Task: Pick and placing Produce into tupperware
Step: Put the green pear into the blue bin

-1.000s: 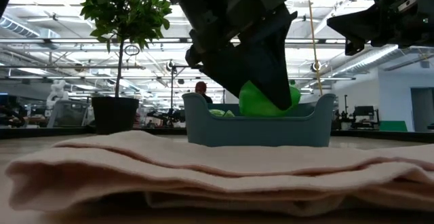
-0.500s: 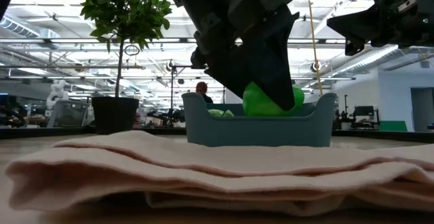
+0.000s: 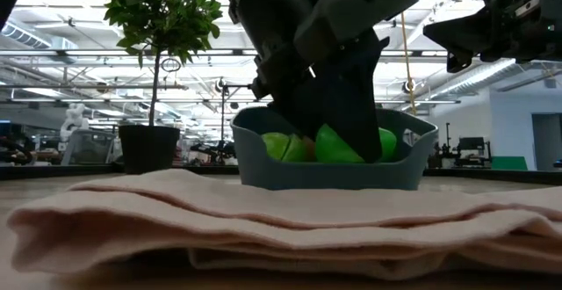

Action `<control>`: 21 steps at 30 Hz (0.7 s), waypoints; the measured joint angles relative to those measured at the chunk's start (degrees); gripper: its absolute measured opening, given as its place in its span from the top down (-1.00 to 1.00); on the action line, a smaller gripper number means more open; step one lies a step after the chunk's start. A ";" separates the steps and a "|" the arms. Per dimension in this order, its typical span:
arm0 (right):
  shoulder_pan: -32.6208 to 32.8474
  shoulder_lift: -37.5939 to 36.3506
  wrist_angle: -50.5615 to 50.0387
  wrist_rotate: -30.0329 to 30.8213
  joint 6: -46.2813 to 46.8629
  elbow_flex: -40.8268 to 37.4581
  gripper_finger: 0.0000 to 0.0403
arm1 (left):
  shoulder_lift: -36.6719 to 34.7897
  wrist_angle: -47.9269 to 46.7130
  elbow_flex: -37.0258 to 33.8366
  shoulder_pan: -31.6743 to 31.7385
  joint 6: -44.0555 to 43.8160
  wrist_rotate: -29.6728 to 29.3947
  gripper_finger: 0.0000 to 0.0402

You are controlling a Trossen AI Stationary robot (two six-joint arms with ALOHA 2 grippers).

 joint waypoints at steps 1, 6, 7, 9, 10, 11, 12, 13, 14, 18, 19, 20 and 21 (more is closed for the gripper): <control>-0.01 0.02 -0.08 0.00 -0.01 0.00 1.00 | 0.00 0.03 0.00 0.02 0.02 0.00 -0.18; -0.01 0.00 -0.06 0.00 -0.01 0.00 1.00 | 0.00 -0.30 0.00 0.49 0.59 0.90 -0.18; -0.01 0.00 -0.05 0.00 -0.01 0.00 1.00 | 0.00 -0.32 0.00 0.69 0.57 1.41 -0.18; -0.01 0.00 -0.06 0.00 -0.01 0.00 1.00 | 0.00 -0.32 0.00 1.10 0.85 2.01 -0.18; -0.01 0.00 -0.06 0.00 -0.01 0.00 1.00 | 0.00 -0.32 0.00 1.29 0.94 2.35 -0.18; -0.01 0.00 -0.06 0.00 -0.01 0.00 1.00 | -0.02 -0.33 0.00 1.47 1.04 2.45 -0.18; -0.01 0.00 -0.06 0.00 -0.01 0.00 1.00 | -0.05 -0.35 0.00 1.61 1.31 2.60 -0.18; 0.00 0.00 -0.06 0.00 -0.01 0.00 1.00 | -0.17 -0.44 0.00 1.82 1.58 2.98 -0.18; -0.01 0.00 -0.06 0.00 -0.04 0.00 1.00 | -0.20 -0.58 0.00 2.03 1.70 3.44 -0.18; -0.01 0.00 -0.06 0.00 -0.23 0.00 1.00 | -0.26 -0.63 0.00 2.98 2.08 5.99 -0.18; -0.01 0.00 -0.08 0.00 -0.23 0.00 1.00 | -0.26 -0.63 0.00 3.16 2.35 6.63 -0.18; -0.01 0.00 -0.07 0.00 -0.23 0.00 1.00 | -0.26 -0.64 0.00 3.32 2.50 7.08 -0.18; -0.01 0.00 -0.06 0.00 -0.31 0.00 1.00 | -0.27 -0.72 0.02 3.49 2.52 7.41 -0.18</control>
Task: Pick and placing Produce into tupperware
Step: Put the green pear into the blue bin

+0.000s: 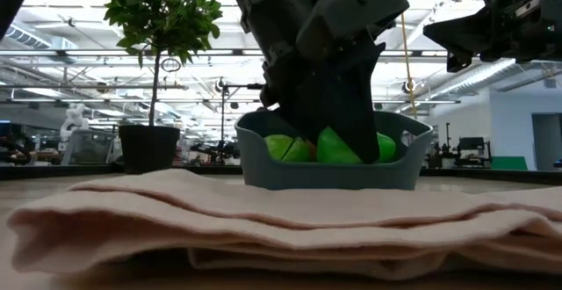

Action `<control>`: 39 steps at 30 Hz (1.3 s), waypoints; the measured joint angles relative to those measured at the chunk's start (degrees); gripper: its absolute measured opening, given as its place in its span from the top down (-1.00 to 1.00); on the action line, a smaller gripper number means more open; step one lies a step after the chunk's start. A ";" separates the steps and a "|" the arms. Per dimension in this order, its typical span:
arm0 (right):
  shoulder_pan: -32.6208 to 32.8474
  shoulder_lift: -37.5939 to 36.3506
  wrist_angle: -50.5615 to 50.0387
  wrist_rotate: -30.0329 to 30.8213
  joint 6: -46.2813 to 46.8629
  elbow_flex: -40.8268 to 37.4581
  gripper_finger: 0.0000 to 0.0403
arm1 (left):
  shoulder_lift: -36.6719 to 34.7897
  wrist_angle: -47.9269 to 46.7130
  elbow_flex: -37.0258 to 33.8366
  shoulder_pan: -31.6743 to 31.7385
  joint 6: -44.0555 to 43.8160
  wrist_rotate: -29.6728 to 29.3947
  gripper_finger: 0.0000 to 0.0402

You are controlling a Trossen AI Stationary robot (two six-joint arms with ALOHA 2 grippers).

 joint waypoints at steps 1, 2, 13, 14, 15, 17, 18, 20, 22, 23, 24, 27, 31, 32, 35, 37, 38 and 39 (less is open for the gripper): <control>0.00 0.00 0.00 0.00 -0.25 0.00 1.00 | -0.02 -0.08 0.00 0.17 0.02 0.46 -0.18; 0.00 0.00 -0.01 0.00 -0.55 0.00 1.00 | -0.04 -0.16 0.00 0.37 0.02 1.02 -0.18; 0.00 0.01 -0.02 0.00 -0.79 0.00 1.00 | -0.67 -1.68 0.00 2.94 -1.27 8.06 -0.18; 0.00 0.00 -0.01 0.00 -0.79 0.00 1.00 | -0.72 -1.87 0.00 3.07 -1.25 8.30 -0.18; 0.00 0.00 -0.02 0.00 -0.79 0.00 1.00 | -0.74 -2.14 0.00 3.25 -1.11 8.38 -0.18; 0.00 0.00 -0.02 0.00 -0.79 0.00 1.00 | -0.94 -2.96 0.00 3.50 -0.89 8.50 -0.18; 0.00 0.02 -0.02 0.00 -0.79 0.00 1.00 | -1.01 -3.35 0.00 3.69 -0.92 8.61 -0.18; 0.00 0.00 -0.02 0.00 -0.79 0.00 1.00 | -1.09 -3.71 0.00 4.23 -1.14 9.18 -0.18; 0.00 0.02 -0.02 0.00 -0.79 0.00 1.00 | -1.41 -4.11 0.00 4.53 -0.60 9.19 -0.18; 0.00 0.01 -0.02 0.00 -0.79 0.00 1.00 | -1.52 -4.58 0.00 4.53 -0.21 8.96 -0.18; 0.00 0.00 -0.02 0.00 -0.79 0.00 1.00 | -1.59 -4.78 -0.02 4.61 -0.16 8.84 -0.18; 0.00 0.00 -0.02 0.00 -0.79 0.00 1.00 | -1.94 -4.99 -0.04 4.81 0.37 8.70 -0.18; 0.00 0.01 0.01 0.00 -0.79 0.00 1.00 | -2.03 -4.97 -0.04 5.17 1.28 9.60 -0.18; 0.00 0.00 -0.01 0.00 -0.78 0.00 1.00 | -2.03 -4.98 -0.07 5.36 1.28 10.42 -0.18; 0.00 0.02 -0.02 0.00 -0.79 0.00 1.00 | -2.03 -4.98 -0.07 5.84 1.31 12.16 -0.18; 0.00 0.02 -0.02 0.00 -0.78 0.00 1.00 | -2.03 -4.98 -0.07 6.00 1.31 12.50 -0.18; 0.00 0.02 -0.02 0.00 -0.77 0.00 1.00 | -2.05 -4.98 -0.07 6.10 1.34 12.54 -0.18; 0.00 0.02 -0.02 0.00 -0.77 0.00 1.00 | -2.05 -4.98 -0.07 6.15 1.51 12.56 -0.18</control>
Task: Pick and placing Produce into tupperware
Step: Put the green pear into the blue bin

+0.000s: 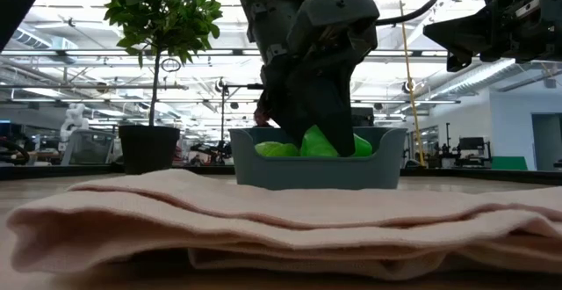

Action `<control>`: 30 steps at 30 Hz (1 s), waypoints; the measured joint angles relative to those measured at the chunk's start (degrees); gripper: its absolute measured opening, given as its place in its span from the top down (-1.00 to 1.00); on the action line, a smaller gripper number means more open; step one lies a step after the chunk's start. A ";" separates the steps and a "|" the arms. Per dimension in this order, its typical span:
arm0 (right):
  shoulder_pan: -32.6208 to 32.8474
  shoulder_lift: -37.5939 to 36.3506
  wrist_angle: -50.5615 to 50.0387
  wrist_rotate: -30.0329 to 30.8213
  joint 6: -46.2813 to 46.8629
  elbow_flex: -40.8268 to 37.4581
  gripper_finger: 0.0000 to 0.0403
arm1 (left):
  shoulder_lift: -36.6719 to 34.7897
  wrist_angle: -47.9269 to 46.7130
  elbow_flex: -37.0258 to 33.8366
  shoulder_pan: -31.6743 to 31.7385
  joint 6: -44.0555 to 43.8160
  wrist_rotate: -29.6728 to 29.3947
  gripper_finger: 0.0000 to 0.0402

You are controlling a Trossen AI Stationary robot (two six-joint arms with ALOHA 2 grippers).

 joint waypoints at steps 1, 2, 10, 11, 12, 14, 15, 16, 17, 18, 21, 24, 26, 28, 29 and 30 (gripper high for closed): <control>0.01 0.00 0.00 0.00 0.00 0.00 1.00 | 0.00 -0.01 0.00 0.04 0.07 0.02 -0.18; 0.01 0.00 0.00 0.00 0.00 0.00 1.00 | 0.00 -0.09 0.00 0.04 0.13 0.03 -0.18; 0.00 0.00 0.00 0.00 0.00 0.00 1.00 | -0.07 -0.32 0.00 0.13 1.01 0.18 -0.18; 0.01 0.00 0.00 0.00 0.00 0.00 1.00 | -0.07 -0.36 0.00 0.19 1.24 0.51 -0.18; 0.00 0.00 0.00 0.00 0.00 0.00 1.00 | -0.07 -0.38 0.00 0.27 1.28 0.74 -0.18; 0.00 0.00 0.00 0.00 0.00 0.00 1.00 | -0.07 -0.39 0.00 0.39 1.28 1.08 -0.18; 0.00 0.00 0.00 0.00 0.02 0.00 1.00 | -0.07 -0.39 0.00 0.41 1.30 1.33 -0.18; 0.01 0.00 0.00 0.00 0.02 0.00 1.00 | -0.07 -0.41 0.00 0.44 1.30 1.80 -0.18; 0.00 0.00 0.00 0.00 0.02 0.00 1.00 | -0.07 -0.42 0.00 0.51 1.31 2.06 -0.18; 0.00 0.00 0.00 0.00 0.02 0.00 1.00 | -0.07 -0.42 0.00 0.52 1.32 2.16 -0.19; 0.01 0.00 0.00 0.00 0.02 0.00 1.00 | -0.07 -0.42 0.00 0.48 1.78 2.91 -0.25; 0.00 0.00 -0.02 0.00 0.02 0.00 1.00 | -0.07 -0.42 0.00 0.48 1.82 3.02 -0.32; 0.01 -0.01 -0.01 0.00 0.02 0.00 1.00 | -0.09 -0.42 0.00 0.48 1.97 3.02 -0.36; 0.00 0.00 0.00 0.00 0.02 0.00 1.00 | -0.09 -0.42 0.00 0.51 2.11 3.02 -0.37; 0.01 0.00 0.00 0.00 0.02 0.00 1.00 | -0.09 -0.42 0.00 0.55 2.11 3.02 -0.37; 0.00 0.00 -0.02 0.00 0.02 0.00 1.00 | -0.09 -0.42 0.00 0.57 2.11 3.02 -0.37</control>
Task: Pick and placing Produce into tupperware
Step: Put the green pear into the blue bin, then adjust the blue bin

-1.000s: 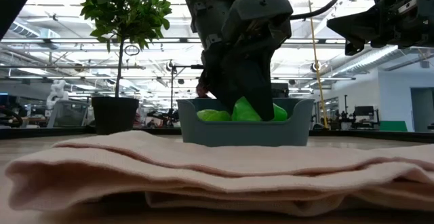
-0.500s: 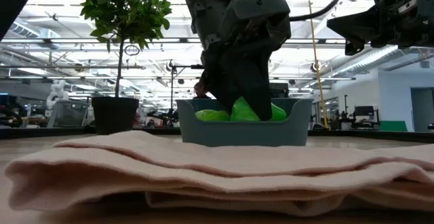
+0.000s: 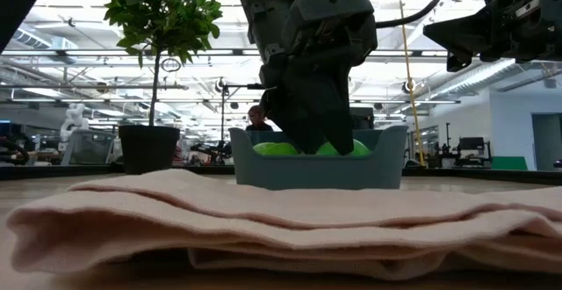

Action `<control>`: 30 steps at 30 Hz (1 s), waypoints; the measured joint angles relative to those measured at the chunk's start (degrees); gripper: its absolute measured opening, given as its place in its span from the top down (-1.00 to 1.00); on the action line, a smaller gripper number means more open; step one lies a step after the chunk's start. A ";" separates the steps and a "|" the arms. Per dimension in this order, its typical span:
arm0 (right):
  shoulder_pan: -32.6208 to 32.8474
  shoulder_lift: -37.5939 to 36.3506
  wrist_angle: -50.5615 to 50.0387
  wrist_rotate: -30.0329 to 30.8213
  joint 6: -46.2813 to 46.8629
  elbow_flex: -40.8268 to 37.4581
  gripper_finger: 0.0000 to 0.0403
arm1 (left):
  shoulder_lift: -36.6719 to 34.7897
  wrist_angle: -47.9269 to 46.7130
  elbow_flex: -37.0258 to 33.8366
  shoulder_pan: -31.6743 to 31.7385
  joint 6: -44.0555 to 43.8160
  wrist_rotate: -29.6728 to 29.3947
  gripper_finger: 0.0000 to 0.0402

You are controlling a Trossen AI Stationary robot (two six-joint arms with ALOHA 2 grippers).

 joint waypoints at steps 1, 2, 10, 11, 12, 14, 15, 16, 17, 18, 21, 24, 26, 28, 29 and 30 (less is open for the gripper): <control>0.02 0.00 0.01 0.00 0.00 0.00 1.00 | 0.00 0.00 0.00 0.06 0.00 0.02 -0.37; 0.01 0.00 0.02 0.00 0.00 0.00 1.00 | 0.00 -0.02 0.00 0.13 0.00 0.04 -0.37; 0.00 0.00 0.01 0.00 0.00 0.00 1.00 | 0.00 -0.09 0.00 0.28 0.65 0.04 -0.37; 0.00 0.00 0.02 0.00 0.01 0.00 1.00 | 0.00 -0.09 0.00 0.28 0.74 0.04 -0.37; 0.00 0.00 0.02 0.00 0.00 0.00 1.00 | 0.00 -0.09 0.00 0.28 0.86 0.04 -0.37; 0.00 0.00 0.02 0.00 0.00 0.00 1.00 | -0.33 -0.34 0.00 0.28 1.07 0.02 -0.37; 0.00 0.00 0.02 0.00 0.00 0.00 1.00 | -0.65 -0.52 0.00 0.28 1.20 0.01 -0.37; 0.00 -0.02 0.02 0.00 0.01 0.00 1.00 | -1.06 -0.51 0.00 0.28 1.49 -0.03 -0.37; 0.00 -0.02 0.00 0.00 0.01 0.00 1.00 | -1.57 -0.44 0.00 0.28 1.68 -0.15 -0.37; 0.00 -0.01 0.02 0.00 0.02 0.00 1.00 | -2.14 -0.41 0.00 0.28 1.93 -0.72 -0.37; 0.00 0.00 0.02 0.00 0.02 0.00 1.00 | -3.91 -0.29 0.02 0.17 2.08 -1.86 -0.37; 0.02 -0.02 0.01 0.00 0.02 0.00 1.00 | -5.57 -0.58 0.02 0.02 2.60 -3.48 -0.37; 0.01 -0.01 0.00 0.00 0.02 0.00 1.00 | -6.90 -1.78 0.02 -0.20 3.32 -4.41 -0.37; 0.01 -0.02 -0.08 0.00 0.02 0.00 1.00 | -8.33 -2.32 0.02 -0.21 5.15 -5.29 -0.37; 0.01 0.00 -0.17 0.00 0.02 0.00 1.00 | -8.98 -2.91 0.02 -0.20 6.33 -5.82 -0.37; 0.02 -0.02 -0.15 0.00 0.02 0.00 1.00 | -9.43 -3.36 0.02 -0.20 7.47 -6.49 -0.36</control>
